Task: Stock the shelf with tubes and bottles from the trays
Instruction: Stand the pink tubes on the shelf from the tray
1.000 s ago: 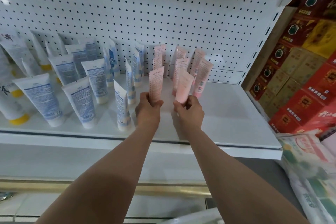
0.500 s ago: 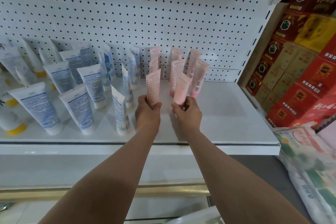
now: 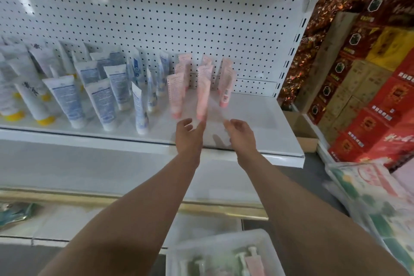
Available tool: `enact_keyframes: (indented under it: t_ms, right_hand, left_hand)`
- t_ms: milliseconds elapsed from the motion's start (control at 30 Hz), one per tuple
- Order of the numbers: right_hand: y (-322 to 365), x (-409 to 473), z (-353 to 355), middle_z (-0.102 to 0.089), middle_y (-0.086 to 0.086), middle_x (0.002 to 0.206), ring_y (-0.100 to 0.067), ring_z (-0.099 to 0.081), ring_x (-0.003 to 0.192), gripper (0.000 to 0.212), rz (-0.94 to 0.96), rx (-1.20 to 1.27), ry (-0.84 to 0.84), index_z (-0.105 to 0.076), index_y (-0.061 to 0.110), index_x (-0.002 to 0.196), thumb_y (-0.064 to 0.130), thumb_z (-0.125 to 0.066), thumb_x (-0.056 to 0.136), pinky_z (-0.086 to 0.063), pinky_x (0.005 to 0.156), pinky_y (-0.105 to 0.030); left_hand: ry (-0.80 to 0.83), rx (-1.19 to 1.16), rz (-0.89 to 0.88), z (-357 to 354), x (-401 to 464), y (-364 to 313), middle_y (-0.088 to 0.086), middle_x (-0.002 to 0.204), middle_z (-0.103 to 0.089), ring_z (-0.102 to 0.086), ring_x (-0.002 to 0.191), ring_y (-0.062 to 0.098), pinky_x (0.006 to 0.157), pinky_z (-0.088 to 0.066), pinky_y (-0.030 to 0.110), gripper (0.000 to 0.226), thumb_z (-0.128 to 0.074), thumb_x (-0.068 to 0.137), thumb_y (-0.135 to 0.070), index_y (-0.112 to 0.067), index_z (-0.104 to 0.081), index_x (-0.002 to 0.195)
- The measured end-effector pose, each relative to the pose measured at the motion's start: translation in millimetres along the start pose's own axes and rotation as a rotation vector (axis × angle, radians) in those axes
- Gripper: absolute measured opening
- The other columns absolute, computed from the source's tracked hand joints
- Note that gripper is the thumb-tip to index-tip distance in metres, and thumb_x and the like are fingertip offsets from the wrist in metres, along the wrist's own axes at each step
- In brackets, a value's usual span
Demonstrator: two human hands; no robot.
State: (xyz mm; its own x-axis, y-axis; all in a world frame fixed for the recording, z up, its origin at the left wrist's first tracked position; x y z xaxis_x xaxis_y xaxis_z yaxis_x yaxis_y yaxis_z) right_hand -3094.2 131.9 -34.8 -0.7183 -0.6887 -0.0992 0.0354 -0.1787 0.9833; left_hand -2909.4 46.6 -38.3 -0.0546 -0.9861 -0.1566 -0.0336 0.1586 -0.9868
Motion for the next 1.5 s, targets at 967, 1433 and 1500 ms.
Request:
enact_keyframes:
  t_ms: [967,1433,1500]
  right_hand:
    - [-325,-165,177,-0.066,-0.003,0.09,-0.023,-0.065,0.088,0.026,-0.656,-0.202,-0.005,-0.068,0.019,0.089,0.045,-0.066,0.089,-0.055,0.088,-0.041]
    - [-517,-244,114,-0.061,-0.004,0.078,-0.015,-0.054,0.069,0.028,-1.065,-0.209,0.129,-0.067,0.015,0.091,0.043,-0.063,0.09,-0.043,0.066,-0.029]
    - [-534,-245,100,-0.071,-0.007,0.093,-0.017,-0.061,0.079,0.034,-1.082,-0.192,0.143,-0.07,0.012,0.102,0.044,-0.061,0.093,-0.045,0.067,-0.029]
  left_hand:
    - [0.219,0.101,0.699,-9,-205,346,0.006,0.109,-0.063,-0.061,0.107,0.023,0.087,-0.054,0.038,0.037,-0.078,0.085,-0.035,-0.016,-0.062,0.113]
    - [0.321,0.537,0.953,41,-248,538,0.012,0.111,-0.065,-0.061,0.091,0.024,0.081,-0.049,0.036,0.045,-0.05,0.102,-0.036,-0.002,-0.055,0.131]
    - [0.271,0.632,0.943,44,-244,548,0.016,0.117,-0.062,-0.062,0.096,0.027,0.069,-0.047,0.033,0.046,-0.045,0.104,-0.035,-0.006,-0.046,0.14]
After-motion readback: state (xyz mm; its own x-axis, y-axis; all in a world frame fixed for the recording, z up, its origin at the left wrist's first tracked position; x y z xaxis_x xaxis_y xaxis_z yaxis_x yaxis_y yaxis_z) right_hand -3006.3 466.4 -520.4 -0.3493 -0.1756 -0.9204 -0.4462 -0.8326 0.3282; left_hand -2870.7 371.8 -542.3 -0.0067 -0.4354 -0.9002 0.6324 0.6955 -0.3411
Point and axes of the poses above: each hand's wrist, its own x-axis towards the middle knuckle, its own z-axis out of the back of the hand, y = z × x, the point moved 10 cm from there along x, towards the middle knuckle
